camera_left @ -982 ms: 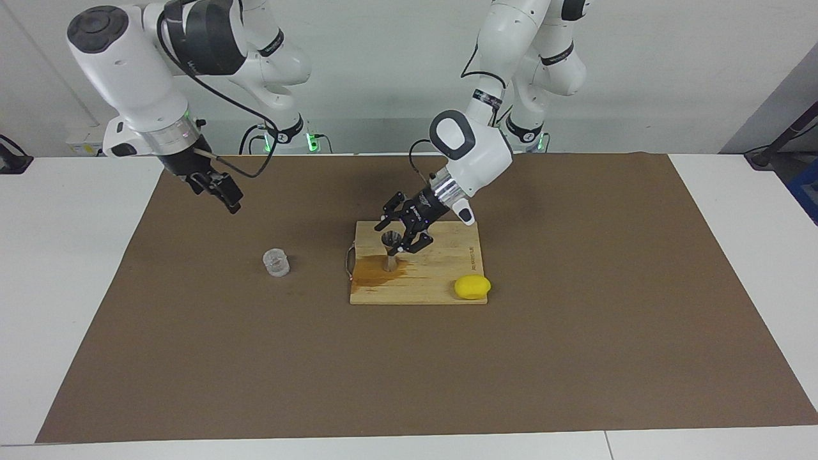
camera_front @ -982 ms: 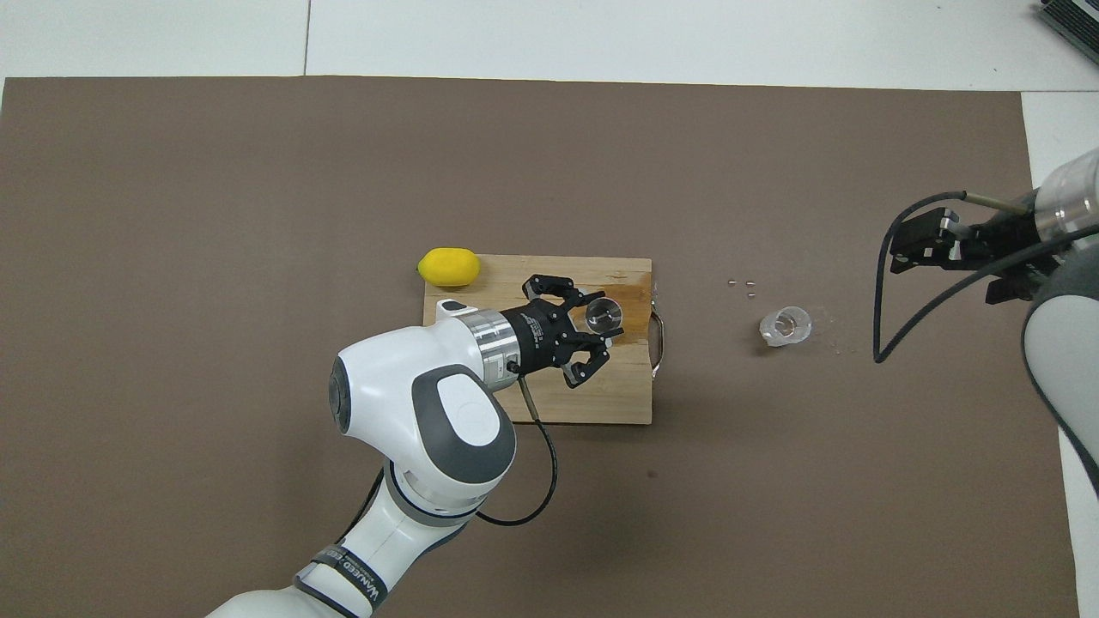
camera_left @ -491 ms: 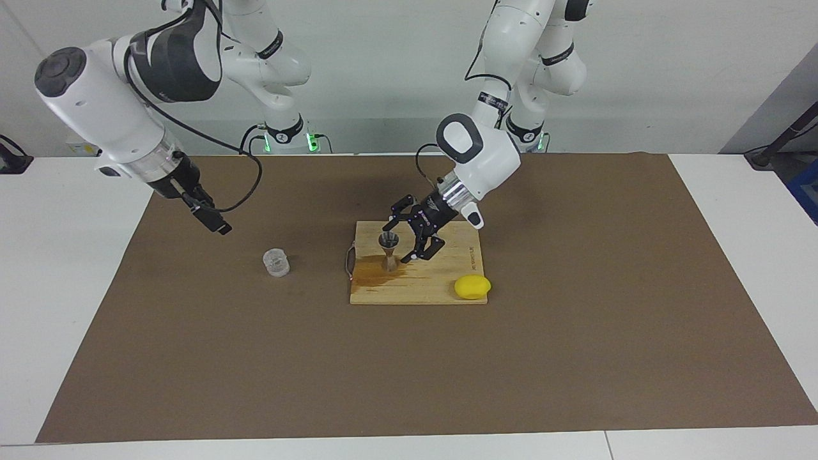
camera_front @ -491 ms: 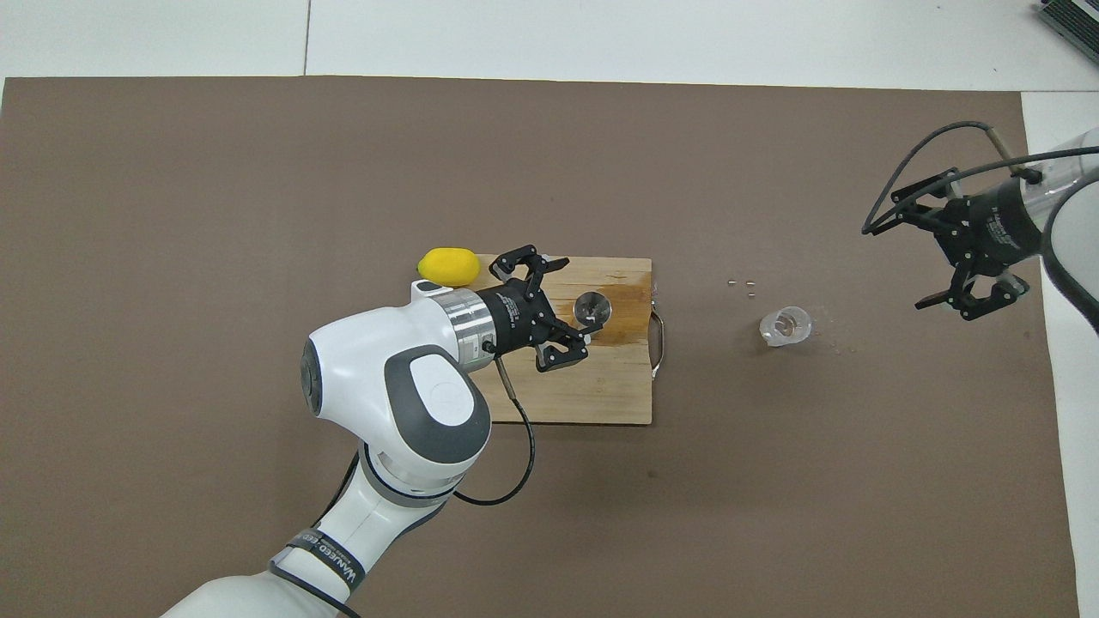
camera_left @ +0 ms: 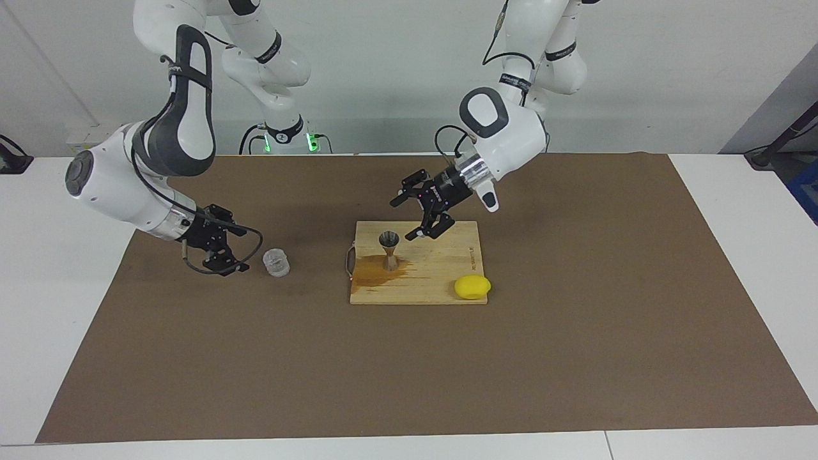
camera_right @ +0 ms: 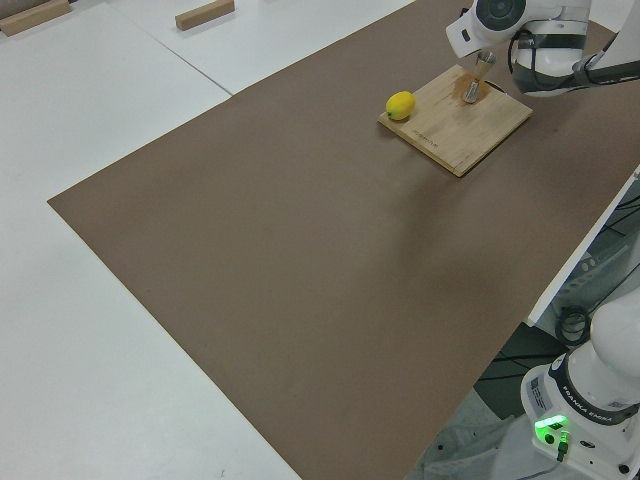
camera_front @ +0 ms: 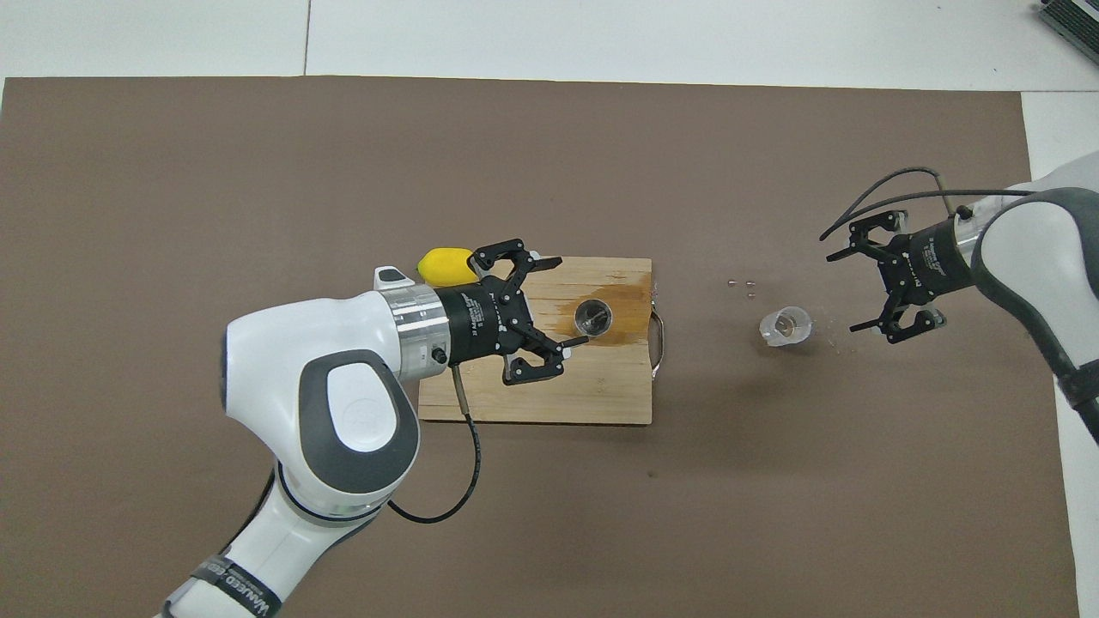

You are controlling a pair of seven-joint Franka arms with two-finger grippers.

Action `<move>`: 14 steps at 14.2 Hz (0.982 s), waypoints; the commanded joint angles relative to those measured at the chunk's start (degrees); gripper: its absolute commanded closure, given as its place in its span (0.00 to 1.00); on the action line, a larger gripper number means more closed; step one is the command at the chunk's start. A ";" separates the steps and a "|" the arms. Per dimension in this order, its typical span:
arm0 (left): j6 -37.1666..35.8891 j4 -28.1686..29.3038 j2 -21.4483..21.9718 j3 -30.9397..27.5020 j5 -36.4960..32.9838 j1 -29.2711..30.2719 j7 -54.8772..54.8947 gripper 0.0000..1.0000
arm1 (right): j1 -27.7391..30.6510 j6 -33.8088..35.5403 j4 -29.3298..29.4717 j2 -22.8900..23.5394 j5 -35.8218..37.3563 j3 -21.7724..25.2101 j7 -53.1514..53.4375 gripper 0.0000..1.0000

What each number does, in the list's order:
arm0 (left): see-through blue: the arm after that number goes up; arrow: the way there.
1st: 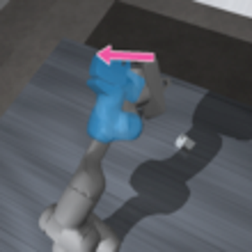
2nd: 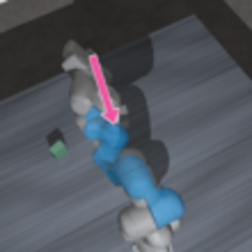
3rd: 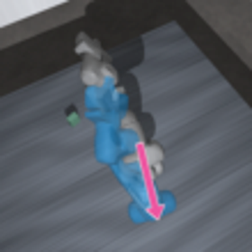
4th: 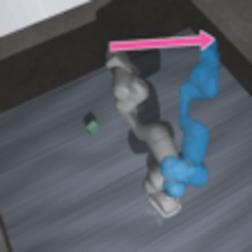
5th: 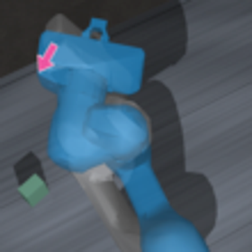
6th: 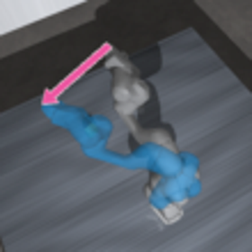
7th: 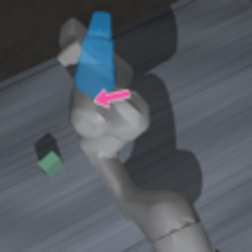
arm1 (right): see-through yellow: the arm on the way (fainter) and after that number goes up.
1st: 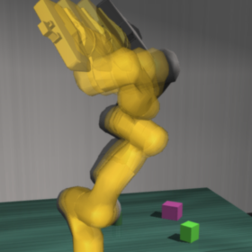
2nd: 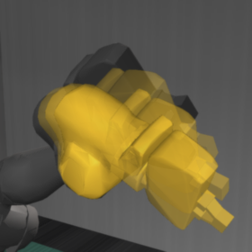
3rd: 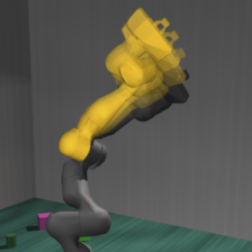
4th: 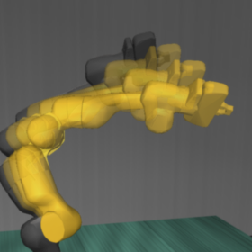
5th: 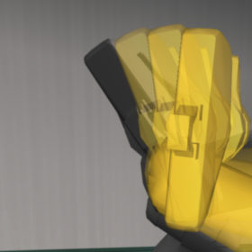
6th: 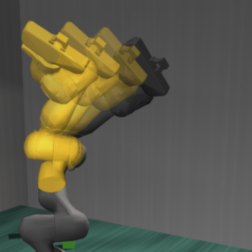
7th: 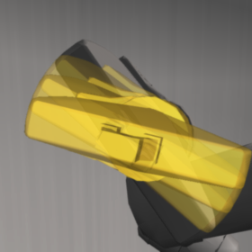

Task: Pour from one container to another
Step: 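Set the metal cup on the board while the right gripper reaches out, then withdraw the left gripper while the right gripper approaches the clear cup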

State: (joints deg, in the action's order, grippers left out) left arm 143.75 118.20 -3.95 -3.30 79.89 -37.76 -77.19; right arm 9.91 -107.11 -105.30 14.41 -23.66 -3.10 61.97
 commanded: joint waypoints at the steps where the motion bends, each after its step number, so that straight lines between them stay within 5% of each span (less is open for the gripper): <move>1: -4.17 1.51 3.69 0.14 -12.07 4.96 -0.86 0.00 | 0.64 -3.62 -4.38 -0.70 -1.92 -0.59 -1.76 0.00; 4: -3.74 0.45 4.74 -0.30 -25.79 10.14 -0.60 0.00 | 1.42 -7.22 -8.51 -0.44 -5.34 -0.51 -6.59 0.00; 11: 3.64 -3.15 4.74 -0.48 -66.31 22.54 0.02 0.00 | 2.31 -9.61 -8.17 5.45 -11.32 -0.51 -13.45 0.00; 14: -0.29 -5.43 5.18 -0.65 -74.26 25.79 5.25 0.00 | 2.22 -8.82 -9.58 4.84 -11.32 -0.51 -13.63 0.00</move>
State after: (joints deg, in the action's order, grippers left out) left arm 146.19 113.97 0.37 -4.36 9.05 -14.11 -76.38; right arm 11.74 -115.95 -113.58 20.15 -33.30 -3.24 50.00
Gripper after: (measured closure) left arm 0.000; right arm 0.000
